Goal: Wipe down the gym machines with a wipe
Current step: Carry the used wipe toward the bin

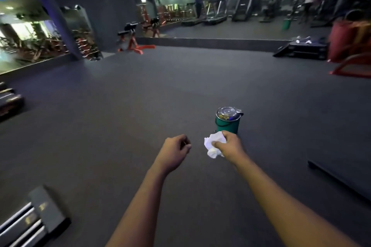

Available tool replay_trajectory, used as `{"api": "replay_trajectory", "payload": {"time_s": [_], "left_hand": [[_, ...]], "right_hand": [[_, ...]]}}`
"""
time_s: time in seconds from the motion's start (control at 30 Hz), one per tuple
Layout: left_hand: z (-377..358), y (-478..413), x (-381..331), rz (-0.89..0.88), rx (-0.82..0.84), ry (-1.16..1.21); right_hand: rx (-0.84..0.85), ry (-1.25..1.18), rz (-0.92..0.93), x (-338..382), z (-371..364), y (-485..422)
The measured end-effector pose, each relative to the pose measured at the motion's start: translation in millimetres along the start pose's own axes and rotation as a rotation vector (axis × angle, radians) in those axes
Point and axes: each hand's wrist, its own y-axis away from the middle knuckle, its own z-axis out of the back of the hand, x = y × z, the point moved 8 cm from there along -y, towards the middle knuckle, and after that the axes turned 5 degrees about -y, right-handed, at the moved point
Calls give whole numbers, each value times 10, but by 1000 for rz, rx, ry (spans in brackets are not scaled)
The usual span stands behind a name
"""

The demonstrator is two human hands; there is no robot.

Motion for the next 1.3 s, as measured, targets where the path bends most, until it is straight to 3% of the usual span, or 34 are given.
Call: {"api": "replay_trajectory", "payload": {"time_s": [0.37,0.53,0.93,1.1,1.3], "left_hand": [[-121,-3378,1191,-59,64,-39],[-190,-4659,1342,-104,122,-2],[-930,-8118,1897,-313,323,22],[-1318,-9366,1749,-445,456,17],[-2042,-10364,1335,-629,602,4]], "right_hand": [[-79,-70,-14,289,-572,-3309],[-141,-38,-59,457,-600,-4462],[-482,-13,-147,324,-439,-7340],[-635,-77,-273,143,-227,-8216],[-863,-136,-293,-93,366,-8886]]}}
